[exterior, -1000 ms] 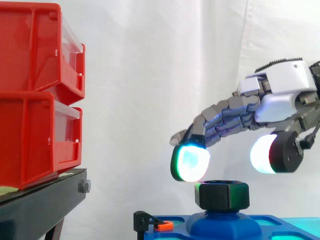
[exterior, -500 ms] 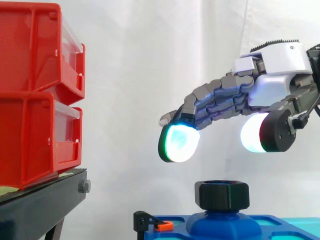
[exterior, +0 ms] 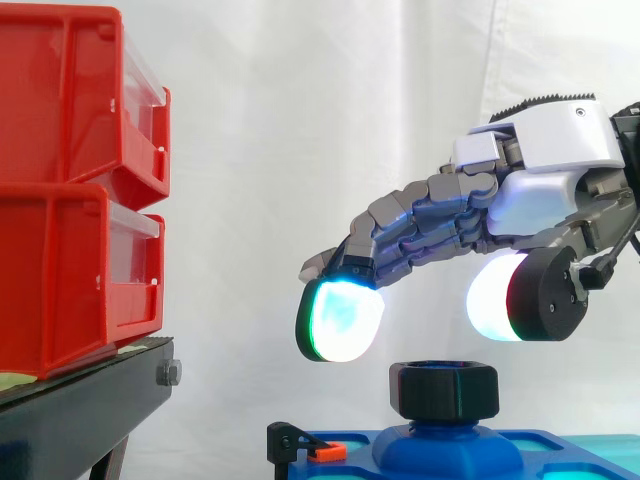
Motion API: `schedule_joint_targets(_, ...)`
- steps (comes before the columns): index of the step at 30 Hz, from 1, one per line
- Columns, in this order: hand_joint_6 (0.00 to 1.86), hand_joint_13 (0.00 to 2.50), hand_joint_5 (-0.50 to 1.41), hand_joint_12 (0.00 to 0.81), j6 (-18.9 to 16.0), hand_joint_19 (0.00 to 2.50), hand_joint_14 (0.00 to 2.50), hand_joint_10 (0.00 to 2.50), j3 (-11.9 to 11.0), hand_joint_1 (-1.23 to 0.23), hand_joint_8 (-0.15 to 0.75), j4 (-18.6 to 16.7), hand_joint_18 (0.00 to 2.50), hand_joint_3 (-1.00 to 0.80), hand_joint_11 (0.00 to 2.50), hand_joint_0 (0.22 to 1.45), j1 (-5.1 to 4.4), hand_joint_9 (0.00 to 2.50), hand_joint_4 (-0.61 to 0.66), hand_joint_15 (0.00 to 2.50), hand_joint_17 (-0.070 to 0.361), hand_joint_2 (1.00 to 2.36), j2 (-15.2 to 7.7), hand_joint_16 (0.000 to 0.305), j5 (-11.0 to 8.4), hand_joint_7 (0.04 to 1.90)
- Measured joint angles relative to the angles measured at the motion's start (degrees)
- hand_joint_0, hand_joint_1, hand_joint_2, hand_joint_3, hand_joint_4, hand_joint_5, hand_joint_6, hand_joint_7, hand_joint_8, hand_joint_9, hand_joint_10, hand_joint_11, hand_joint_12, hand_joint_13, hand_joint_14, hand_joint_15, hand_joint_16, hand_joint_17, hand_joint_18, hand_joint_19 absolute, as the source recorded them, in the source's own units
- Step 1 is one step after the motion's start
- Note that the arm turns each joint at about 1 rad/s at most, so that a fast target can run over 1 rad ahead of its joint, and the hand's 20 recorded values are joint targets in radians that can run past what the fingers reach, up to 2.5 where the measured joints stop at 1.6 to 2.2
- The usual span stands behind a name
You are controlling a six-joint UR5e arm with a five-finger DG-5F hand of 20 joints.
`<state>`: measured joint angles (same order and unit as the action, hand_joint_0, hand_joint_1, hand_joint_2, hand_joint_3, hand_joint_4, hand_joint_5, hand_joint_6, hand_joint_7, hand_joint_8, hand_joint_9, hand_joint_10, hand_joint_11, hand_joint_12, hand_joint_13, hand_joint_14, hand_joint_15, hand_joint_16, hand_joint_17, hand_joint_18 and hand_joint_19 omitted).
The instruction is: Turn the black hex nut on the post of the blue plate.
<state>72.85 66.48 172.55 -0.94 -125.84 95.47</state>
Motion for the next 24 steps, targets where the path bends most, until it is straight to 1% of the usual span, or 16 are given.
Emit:
schedule_joint_targets(6,0.5,0.08,-0.21,0.362,0.0,0.13,0.0,0.0,0.1,-0.58,0.236,0.2,0.0,-0.5,0.0,0.47,-0.39,0.19,0.2,0.02,0.117,1.0,0.0,0.052,-0.57,0.8)
schedule_joint_targets(14,0.5,0.09,-0.21,0.361,0.0,0.14,0.0,0.0,0.6,-0.57,0.235,0.3,0.0,-0.5,0.0,0.47,-0.68,0.19,0.2,0.03,0.117,1.0,0.0,0.052,-0.36,0.79)
schedule_joint_targets(20,0.5,0.09,-0.21,0.361,0.0,0.13,0.0,0.0,0.6,-0.55,0.235,1.4,0.0,-0.5,0.0,0.47,-0.68,0.19,0.19,0.02,0.117,1.0,0.0,0.052,-0.23,0.79)
schedule_joint_targets(24,0.5,0.09,-0.21,0.362,0.0,0.13,0.0,0.0,0.7,-0.55,0.235,1.8,0.0,-0.5,0.0,0.47,-0.49,0.19,0.19,0.03,0.117,1.0,0.0,0.052,-0.19,0.79)
